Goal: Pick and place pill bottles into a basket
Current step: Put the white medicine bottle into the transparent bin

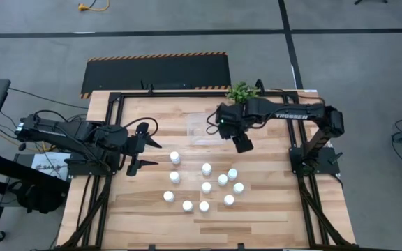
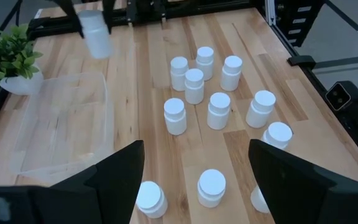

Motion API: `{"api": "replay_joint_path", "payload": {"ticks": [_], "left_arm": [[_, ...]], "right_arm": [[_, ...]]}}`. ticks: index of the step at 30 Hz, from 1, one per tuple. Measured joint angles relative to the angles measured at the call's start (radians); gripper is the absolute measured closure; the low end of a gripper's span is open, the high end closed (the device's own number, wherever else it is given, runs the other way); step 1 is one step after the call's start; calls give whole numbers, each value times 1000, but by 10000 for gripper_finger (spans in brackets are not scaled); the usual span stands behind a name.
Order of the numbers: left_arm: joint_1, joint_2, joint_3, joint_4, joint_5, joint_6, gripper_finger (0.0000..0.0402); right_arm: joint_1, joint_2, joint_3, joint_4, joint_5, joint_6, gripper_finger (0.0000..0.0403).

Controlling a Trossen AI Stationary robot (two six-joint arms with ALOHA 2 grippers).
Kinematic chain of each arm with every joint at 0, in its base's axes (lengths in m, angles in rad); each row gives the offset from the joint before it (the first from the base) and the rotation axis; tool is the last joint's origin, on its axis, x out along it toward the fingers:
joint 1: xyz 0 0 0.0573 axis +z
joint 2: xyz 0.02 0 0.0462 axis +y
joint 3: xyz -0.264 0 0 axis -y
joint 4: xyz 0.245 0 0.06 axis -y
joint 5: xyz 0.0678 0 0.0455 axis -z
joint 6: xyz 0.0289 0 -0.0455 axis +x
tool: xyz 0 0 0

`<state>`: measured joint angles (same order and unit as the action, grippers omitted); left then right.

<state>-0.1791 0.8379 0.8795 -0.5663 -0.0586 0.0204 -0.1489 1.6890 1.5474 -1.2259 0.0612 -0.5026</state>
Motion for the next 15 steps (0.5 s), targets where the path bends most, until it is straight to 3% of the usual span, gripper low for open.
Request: {"api": "replay_joint_path", "payload": {"ticks": [9, 15], "left_arm": [[0, 0, 0, 5, -5, -6, 123], [0, 0, 0, 5, -8, -14, 123]], "right_arm": [[-78, 1, 11, 74, 2, -80, 210], [-106, 40, 13, 110, 4, -111, 229]]}}
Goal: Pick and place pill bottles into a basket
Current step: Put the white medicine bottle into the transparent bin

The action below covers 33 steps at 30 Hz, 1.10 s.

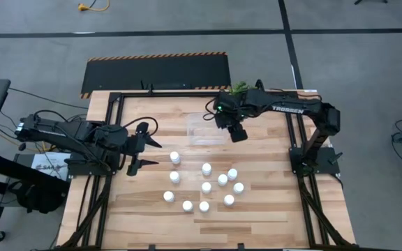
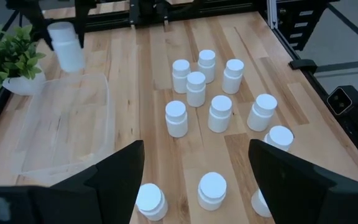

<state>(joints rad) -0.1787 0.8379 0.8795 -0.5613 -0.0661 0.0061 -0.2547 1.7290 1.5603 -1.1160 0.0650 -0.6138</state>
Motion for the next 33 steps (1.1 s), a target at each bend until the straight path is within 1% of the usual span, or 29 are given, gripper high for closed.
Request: {"api": "replay_joint_path", "payload": {"ticks": [3, 9, 17, 22, 28, 33], "left_arm": [[0, 0, 0, 0, 0, -10, 123], [0, 0, 0, 0, -1, -10, 123], [0, 0, 0, -1, -2, -10, 123], [0, 0, 0, 0, -4, -10, 123], [0, 0, 0, -1, -6, -10, 123], [0, 0, 0, -1, -6, -10, 123]], "right_arm": [[-3, 48, 13, 4, 0, -14, 232], [-3, 150, 98, 1, -9, -39, 219], [-3, 260, 192, 1, -14, -103, 229], [-3, 320, 212, 2, -15, -113, 219], [-5, 377, 212, 13, -21, -120, 229], [-9, 388, 211, 35, -46, -120, 221]]}}
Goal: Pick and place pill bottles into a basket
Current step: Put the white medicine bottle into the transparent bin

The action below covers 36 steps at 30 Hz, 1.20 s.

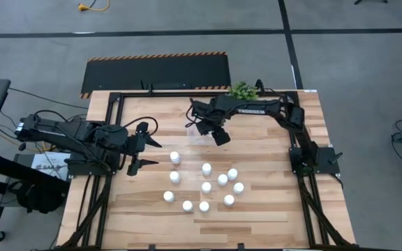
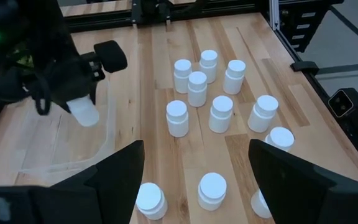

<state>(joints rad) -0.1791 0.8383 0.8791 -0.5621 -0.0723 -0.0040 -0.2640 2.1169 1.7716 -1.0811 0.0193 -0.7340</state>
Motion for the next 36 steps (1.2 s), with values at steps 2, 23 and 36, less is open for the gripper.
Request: {"api": "replay_joint_path", "payload": {"ticks": [2, 23, 36], "left_arm": [[0, 0, 0, 0, 0, 0, 123], [0, 0, 0, -1, 7, -11, 123], [0, 0, 0, 0, 7, -15, 123]], "right_arm": [[1, -1, 1, 21, -3, 0, 219], [6, 59, -1, 14, -19, -34, 222], [6, 66, 0, 16, -19, -45, 200]]}}
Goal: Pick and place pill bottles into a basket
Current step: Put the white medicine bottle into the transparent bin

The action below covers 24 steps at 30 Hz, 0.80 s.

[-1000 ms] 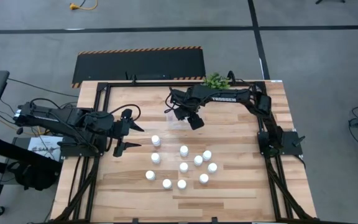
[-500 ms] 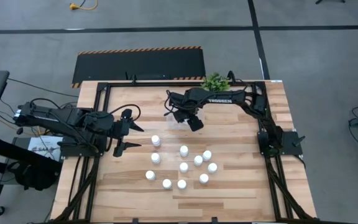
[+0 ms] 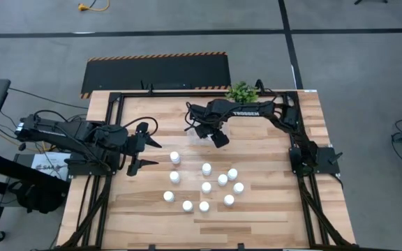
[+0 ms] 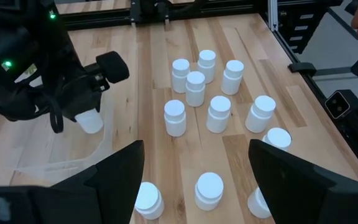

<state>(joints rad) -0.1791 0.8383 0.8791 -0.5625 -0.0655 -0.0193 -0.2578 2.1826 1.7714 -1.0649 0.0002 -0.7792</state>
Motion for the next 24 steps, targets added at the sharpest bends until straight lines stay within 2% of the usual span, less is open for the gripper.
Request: {"api": "replay_joint_path", "payload": {"ticks": [13, 24], "left_arm": [[0, 0, 0, 0, 0, -16, 123], [0, 0, 0, 0, 0, -20, 123]], "right_arm": [[0, 0, 0, -3, 8, 0, 160], [0, -3, 0, -38, 78, -7, 158]]}}
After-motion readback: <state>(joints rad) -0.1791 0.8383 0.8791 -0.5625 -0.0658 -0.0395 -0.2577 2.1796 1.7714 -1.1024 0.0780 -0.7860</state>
